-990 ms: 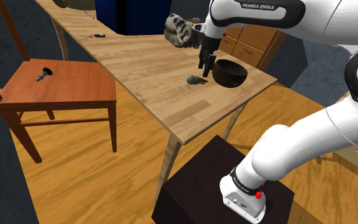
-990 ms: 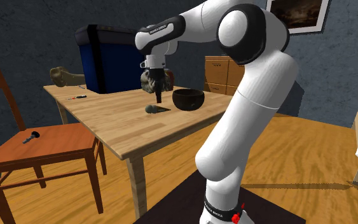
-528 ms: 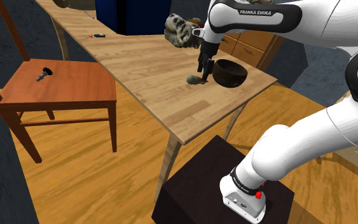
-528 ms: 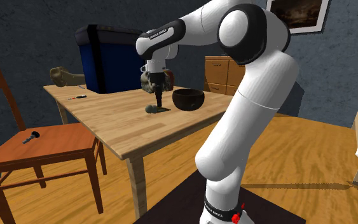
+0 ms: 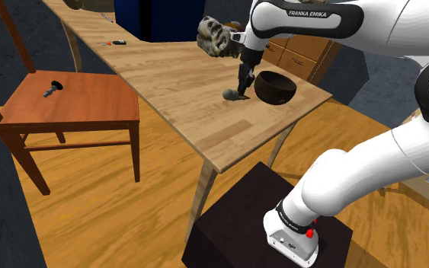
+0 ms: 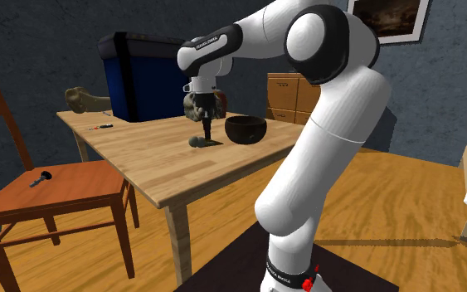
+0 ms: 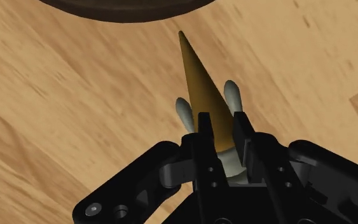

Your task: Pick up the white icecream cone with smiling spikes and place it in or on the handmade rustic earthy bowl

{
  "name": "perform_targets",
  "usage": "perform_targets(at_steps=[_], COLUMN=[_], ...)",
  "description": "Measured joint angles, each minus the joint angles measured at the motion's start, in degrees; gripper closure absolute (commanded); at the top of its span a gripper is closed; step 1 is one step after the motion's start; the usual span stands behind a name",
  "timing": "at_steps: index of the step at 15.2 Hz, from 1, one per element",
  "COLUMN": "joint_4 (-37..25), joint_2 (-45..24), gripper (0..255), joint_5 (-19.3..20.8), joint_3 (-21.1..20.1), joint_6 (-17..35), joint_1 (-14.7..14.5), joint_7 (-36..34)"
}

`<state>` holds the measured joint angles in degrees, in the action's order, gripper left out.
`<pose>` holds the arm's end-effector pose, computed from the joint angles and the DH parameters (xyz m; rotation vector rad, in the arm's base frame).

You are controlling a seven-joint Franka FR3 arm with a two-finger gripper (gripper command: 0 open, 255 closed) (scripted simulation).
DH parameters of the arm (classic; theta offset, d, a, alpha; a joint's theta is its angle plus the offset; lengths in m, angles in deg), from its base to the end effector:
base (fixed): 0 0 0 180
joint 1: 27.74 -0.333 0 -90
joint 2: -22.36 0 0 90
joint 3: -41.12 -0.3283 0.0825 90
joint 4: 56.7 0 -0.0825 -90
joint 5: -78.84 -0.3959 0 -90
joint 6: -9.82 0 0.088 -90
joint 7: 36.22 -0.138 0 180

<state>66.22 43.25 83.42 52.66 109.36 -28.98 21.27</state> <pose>0.4376 -0.0973 0.5218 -2.8395 -1.2912 0.0706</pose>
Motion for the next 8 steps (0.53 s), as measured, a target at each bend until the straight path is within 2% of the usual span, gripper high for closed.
perform_targets(at_steps=[6,7,8], joint_4=[-0.3,-0.4,-0.4], joint_2=[0.0,0.0,0.0], gripper=[255,0,0], joint_5=[0.1,0.1,0.1], joint_3=[0.0,0.0,0.0], joint_6=[-0.5,-0.5,-0.5], joint_1=[0.0,0.0,0.0], joint_7=[0.0,0.0,0.0])
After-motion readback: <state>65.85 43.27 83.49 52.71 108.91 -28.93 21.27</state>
